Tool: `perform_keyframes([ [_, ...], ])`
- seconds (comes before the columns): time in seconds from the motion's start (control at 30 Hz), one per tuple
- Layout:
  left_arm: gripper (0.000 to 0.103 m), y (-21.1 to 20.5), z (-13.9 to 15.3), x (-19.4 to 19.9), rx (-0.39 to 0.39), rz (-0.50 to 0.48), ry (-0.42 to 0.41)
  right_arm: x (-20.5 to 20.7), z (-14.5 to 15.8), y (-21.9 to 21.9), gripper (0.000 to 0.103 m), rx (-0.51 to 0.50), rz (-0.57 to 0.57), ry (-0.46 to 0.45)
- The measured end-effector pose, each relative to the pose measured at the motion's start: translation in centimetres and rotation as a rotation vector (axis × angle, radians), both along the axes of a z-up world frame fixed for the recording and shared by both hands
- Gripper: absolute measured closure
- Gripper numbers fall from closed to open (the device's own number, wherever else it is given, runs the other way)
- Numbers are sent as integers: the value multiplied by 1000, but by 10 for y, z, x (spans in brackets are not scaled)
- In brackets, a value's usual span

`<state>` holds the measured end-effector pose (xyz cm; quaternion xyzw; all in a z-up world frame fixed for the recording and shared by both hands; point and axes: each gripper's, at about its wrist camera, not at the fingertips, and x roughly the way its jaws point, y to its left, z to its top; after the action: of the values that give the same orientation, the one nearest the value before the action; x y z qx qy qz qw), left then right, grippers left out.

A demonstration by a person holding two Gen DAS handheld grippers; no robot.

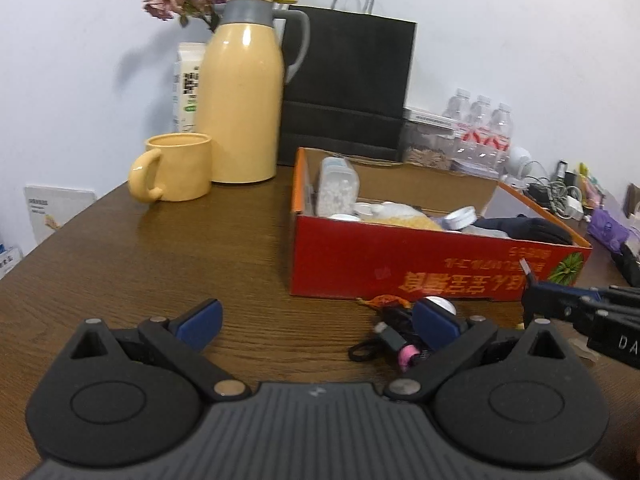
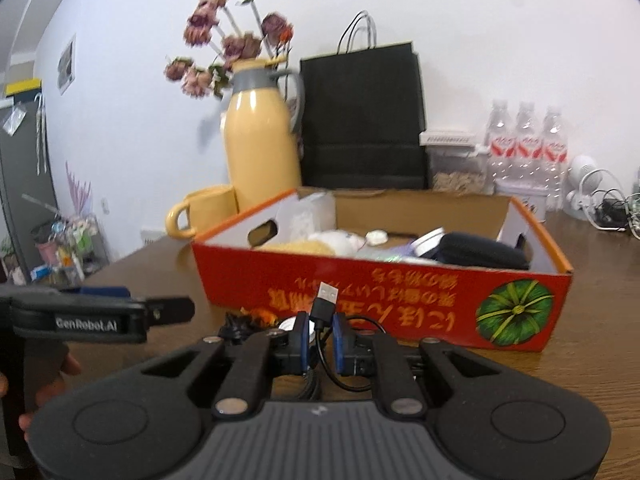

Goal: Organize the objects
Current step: 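Grasp the black USB cable plug with the right gripper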

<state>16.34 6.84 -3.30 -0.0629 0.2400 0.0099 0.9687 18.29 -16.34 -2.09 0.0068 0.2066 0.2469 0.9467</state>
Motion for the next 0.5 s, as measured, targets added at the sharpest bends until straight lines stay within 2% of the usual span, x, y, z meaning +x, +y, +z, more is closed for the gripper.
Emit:
perform_keyframes([
  [0.17, 0, -17, 3, 8, -8, -41, 9, -1, 3, -8, 92, 11, -19, -27],
  [0.43, 0, -46, -5, 34, 27, -28, 104, -3, 3, -25, 92, 6, -73, -47],
  [0.47, 0, -47, -6, 36, 24, -28, 109, -4, 3, -26, 92, 7, -75, -47],
  [0.5, 5, -48, -6, 37, 20, -32, 112, -4, 3, -28, 92, 7, -78, -49],
])
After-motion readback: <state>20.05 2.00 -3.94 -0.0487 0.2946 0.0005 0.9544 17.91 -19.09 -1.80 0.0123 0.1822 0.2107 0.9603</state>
